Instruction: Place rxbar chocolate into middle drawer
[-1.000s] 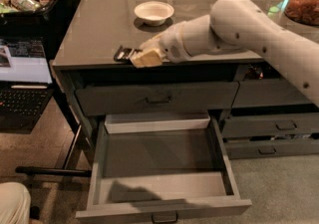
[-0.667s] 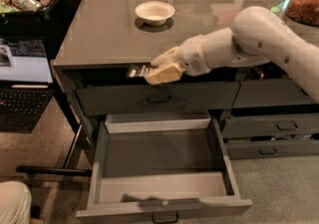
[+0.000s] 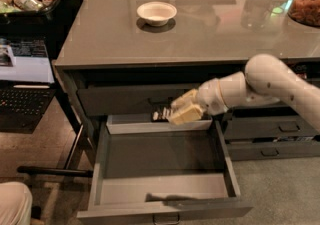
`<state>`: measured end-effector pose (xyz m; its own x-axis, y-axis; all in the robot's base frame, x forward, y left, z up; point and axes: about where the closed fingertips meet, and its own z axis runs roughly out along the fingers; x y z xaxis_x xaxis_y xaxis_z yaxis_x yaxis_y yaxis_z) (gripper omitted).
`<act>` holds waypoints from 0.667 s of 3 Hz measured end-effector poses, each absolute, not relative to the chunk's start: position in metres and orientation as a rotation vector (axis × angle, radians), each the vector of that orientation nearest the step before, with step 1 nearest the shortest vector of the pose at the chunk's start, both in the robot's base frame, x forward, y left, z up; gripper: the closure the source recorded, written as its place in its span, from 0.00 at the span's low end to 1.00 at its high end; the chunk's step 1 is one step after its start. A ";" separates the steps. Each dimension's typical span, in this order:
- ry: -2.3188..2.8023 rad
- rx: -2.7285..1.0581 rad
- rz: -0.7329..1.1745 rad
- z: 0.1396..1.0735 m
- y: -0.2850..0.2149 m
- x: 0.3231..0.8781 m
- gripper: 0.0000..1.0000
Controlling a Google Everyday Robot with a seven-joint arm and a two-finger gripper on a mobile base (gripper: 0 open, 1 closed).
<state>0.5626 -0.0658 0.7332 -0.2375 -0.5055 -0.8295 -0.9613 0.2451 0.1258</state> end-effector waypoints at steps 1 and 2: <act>1.979 -1.251 0.846 0.649 -0.077 0.566 1.00; 1.974 -1.254 0.859 0.645 -0.073 0.567 1.00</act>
Offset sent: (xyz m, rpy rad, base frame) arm -0.0023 -0.0107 -0.0711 -0.0363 0.0712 -0.0641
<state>0.5669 -0.0730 0.6445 -0.3412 -0.5076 -0.7912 -0.9249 0.3314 0.1862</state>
